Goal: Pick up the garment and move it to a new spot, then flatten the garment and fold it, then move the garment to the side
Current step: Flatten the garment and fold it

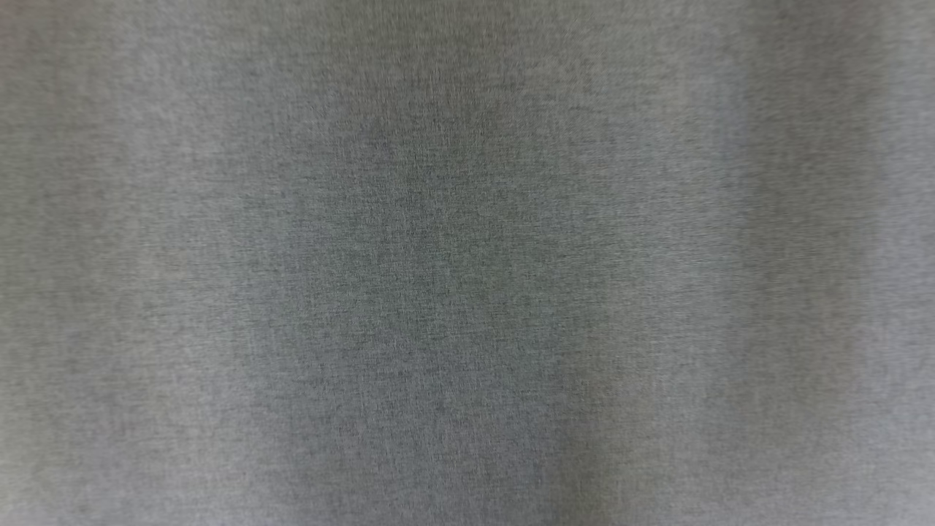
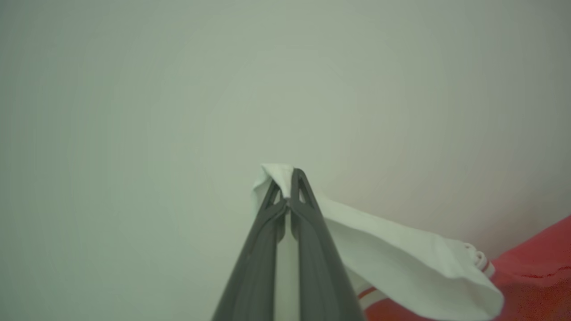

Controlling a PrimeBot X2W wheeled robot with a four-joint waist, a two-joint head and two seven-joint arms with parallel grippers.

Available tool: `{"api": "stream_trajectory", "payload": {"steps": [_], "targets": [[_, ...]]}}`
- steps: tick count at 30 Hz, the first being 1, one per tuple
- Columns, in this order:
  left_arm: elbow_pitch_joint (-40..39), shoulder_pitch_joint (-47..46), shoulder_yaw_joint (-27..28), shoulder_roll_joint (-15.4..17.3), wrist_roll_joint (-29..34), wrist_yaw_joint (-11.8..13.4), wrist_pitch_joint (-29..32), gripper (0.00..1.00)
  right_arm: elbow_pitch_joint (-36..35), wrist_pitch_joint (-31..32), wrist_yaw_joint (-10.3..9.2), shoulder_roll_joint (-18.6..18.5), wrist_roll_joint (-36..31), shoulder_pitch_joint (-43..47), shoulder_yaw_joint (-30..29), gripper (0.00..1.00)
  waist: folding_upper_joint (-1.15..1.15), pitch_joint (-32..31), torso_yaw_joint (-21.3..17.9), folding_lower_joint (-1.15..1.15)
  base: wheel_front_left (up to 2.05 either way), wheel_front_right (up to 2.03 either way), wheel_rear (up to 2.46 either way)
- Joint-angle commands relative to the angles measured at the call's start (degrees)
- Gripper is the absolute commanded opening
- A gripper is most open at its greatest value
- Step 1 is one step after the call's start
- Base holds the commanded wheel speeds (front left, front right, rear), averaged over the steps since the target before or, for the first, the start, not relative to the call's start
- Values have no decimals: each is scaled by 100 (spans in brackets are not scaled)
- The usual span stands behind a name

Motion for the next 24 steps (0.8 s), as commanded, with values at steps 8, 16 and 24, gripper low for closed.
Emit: {"api": "stream_trajectory", "payload": {"steps": [8, 16, 24], "targets": [[-635, 1744, 155, 230, -439, 56, -187, 0, -740, 20, -13, 161, 648, 1658, 239, 0, 0, -905, -48, 0, 0, 0, 0], [-2620, 4133, 681, 604, -591, 588, -187, 0, -1819, 215, -13, -162, 1509, 3622, 686, 0, 0, -1713, -21, 0, 0, 0, 0], [-5125, 6894, 1063, 1244, -899, 1634, -59, 0, -2776, 167, -13, -359, 2281, 5478, 1062, 0, 0, -2297, -94, 0, 0, 0, 0]]}}
